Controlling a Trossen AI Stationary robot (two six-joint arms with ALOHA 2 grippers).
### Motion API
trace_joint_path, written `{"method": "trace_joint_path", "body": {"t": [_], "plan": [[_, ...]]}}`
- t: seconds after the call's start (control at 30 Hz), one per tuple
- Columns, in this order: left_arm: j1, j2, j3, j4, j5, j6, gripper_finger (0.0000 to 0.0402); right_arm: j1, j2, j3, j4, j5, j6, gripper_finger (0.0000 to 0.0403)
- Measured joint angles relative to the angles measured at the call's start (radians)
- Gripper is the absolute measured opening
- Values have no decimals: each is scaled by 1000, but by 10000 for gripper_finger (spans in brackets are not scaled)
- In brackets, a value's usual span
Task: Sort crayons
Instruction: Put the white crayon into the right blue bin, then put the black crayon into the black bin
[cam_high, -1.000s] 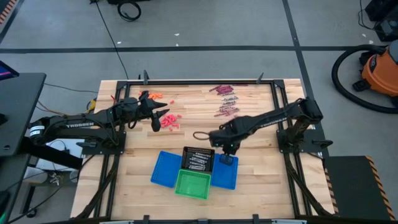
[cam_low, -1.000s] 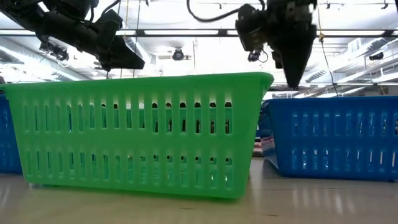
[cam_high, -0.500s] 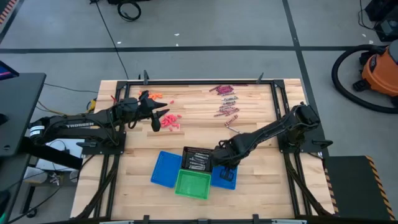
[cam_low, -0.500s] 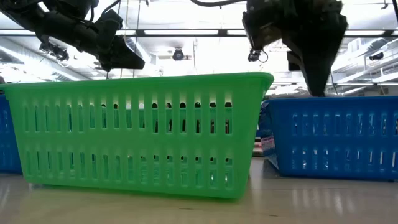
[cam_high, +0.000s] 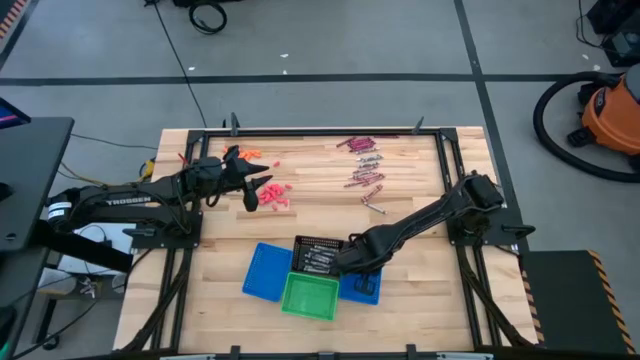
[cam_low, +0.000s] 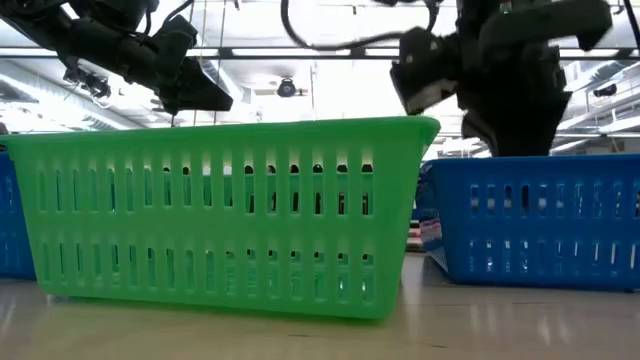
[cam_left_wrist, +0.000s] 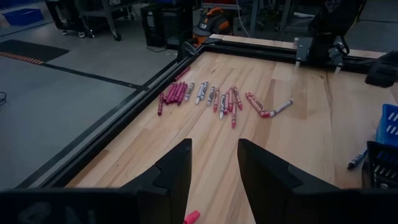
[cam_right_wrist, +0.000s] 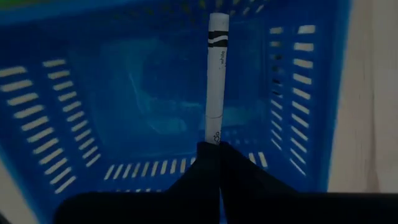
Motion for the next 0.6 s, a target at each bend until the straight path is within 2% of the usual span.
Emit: {"method": "trace_joint_path", "body": {"t": [0.13,0.43,0.6], "plan": [[0,0,0,-1,0,1,141,-2,18,-1,3,1,-10,15],[0,0,0,0,0,3,141,-18,12,-1,7,-29,-11,85],[0,0,0,-1,0,3,141,-40,-9,33,-35,-54,-23,97]]}}
